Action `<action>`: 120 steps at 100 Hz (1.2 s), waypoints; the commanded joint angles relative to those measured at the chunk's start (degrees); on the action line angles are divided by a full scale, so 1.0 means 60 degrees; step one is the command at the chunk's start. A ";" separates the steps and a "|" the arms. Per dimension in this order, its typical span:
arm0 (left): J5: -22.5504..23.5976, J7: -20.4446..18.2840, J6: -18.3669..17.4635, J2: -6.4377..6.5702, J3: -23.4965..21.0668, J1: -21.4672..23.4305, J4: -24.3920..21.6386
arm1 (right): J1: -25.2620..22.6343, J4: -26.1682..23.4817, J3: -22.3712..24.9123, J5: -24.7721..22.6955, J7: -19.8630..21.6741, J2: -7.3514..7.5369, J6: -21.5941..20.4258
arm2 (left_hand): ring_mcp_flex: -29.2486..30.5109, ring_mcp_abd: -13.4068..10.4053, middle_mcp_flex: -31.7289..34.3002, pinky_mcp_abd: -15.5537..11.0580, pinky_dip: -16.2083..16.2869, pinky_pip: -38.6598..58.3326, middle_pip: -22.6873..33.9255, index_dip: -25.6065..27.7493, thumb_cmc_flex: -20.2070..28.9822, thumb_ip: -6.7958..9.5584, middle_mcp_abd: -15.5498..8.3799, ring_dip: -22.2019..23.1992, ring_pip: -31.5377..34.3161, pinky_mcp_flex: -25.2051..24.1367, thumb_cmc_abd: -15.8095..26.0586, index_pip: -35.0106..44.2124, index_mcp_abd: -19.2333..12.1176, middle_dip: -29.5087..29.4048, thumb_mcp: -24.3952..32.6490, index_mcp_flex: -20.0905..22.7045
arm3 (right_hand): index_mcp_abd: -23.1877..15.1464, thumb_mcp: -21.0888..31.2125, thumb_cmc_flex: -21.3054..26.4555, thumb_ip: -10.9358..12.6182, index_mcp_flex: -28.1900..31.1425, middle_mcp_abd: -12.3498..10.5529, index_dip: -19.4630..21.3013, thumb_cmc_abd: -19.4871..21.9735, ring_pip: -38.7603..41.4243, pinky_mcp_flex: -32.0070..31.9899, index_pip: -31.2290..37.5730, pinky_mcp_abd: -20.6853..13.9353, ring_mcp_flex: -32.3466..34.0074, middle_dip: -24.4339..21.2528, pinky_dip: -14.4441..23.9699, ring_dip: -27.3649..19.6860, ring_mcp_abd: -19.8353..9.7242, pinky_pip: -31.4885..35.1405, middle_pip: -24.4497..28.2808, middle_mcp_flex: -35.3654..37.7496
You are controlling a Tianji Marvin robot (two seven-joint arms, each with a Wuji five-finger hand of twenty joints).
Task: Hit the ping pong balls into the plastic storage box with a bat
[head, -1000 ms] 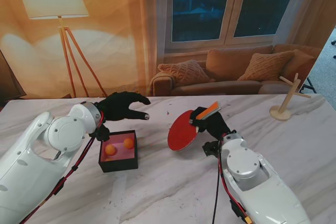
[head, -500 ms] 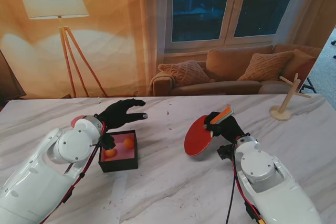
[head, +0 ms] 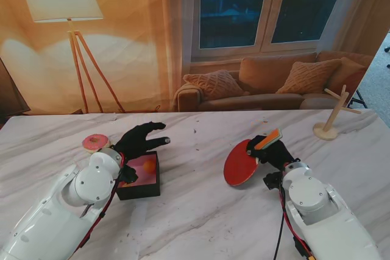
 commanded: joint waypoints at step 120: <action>0.0285 0.0168 -0.0112 -0.0070 0.0042 0.0034 0.0111 | -0.0264 0.0227 0.1112 0.0040 -0.0600 -0.0080 0.0084 | 0.0102 0.0160 0.0532 -0.0137 0.0830 -0.0278 0.0218 0.0152 0.0277 0.0319 0.0253 0.0498 0.0281 0.0295 0.0037 0.0271 0.0274 0.0299 -0.0006 0.0577 | 0.1407 0.1556 -0.2972 0.0996 -0.4815 -0.0440 0.0406 -0.1574 -0.0316 -0.0598 -0.2603 0.0455 -0.1979 -0.0134 0.1362 0.0709 -0.0358 -0.0669 0.0354 -0.3984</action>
